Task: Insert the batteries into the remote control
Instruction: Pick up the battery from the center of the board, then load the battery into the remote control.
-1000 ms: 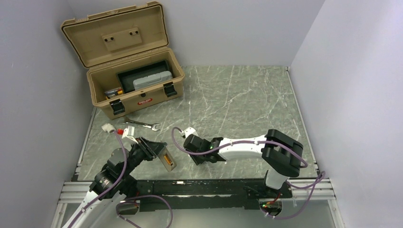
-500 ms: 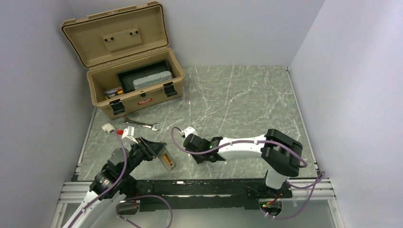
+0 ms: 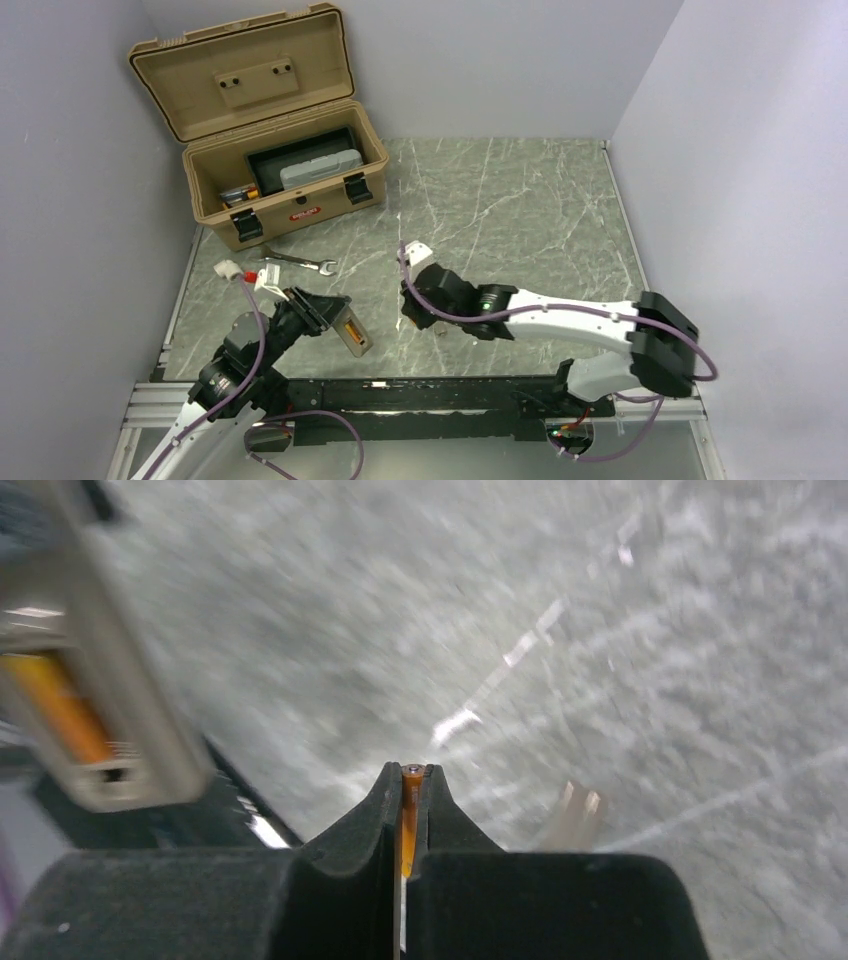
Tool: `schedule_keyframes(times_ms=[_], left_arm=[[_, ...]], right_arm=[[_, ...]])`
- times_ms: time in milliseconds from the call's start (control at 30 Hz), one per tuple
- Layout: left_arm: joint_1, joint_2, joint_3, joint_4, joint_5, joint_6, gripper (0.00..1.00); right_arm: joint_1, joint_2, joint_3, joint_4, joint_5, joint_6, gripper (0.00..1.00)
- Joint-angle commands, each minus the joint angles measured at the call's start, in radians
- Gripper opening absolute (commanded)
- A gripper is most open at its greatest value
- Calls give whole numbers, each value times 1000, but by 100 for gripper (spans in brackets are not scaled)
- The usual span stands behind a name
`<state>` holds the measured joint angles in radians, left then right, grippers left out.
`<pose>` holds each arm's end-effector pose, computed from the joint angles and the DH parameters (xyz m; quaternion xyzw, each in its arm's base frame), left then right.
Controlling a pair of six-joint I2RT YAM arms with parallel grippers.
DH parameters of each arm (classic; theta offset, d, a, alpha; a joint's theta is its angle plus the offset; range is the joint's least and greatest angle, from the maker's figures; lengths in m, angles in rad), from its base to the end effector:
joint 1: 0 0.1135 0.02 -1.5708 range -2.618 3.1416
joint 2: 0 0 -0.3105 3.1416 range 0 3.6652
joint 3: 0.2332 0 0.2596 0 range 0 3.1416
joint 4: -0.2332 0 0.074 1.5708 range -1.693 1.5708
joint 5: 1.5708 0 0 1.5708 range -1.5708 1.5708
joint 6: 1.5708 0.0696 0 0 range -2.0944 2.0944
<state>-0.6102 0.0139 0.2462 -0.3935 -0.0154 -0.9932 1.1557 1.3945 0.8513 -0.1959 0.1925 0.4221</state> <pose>0.0688 -0.0468 0.2113 -0.1499 0.7468 -0.4614 0.4548 0.1404 0.2856 0.2441 -0.2903 0.8639 0.2234 0.3457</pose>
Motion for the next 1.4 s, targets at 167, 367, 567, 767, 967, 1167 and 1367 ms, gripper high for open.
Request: schedule_keyframes(times_ms=[167,367,567,767,967,1167,1367], left_arm=[[1,22,-3,204,43,-79,0],[2,18,-26,283,60,-125,0],[2,19,-47,337,81,-161,0],[1,20,-38,338,76,-157,0],[1,28,-38,349,82,-159,0],[1,29,-37,359,93,-169,0],[2,-9,-32,321,88,-174,0]], right_arm=[[1,-224,-100,551,-160,-2,0],[1,-189,-108,743,-272,46,0],[1,-132,-99,830,-364,38,0],[2,-110,-105,836,-445,12,0],[2,-83,-98,819,-502,-2,0],[4,-34,-77,806,-543,-19,0],[2,-29,-103,840,-530,-34,0]])
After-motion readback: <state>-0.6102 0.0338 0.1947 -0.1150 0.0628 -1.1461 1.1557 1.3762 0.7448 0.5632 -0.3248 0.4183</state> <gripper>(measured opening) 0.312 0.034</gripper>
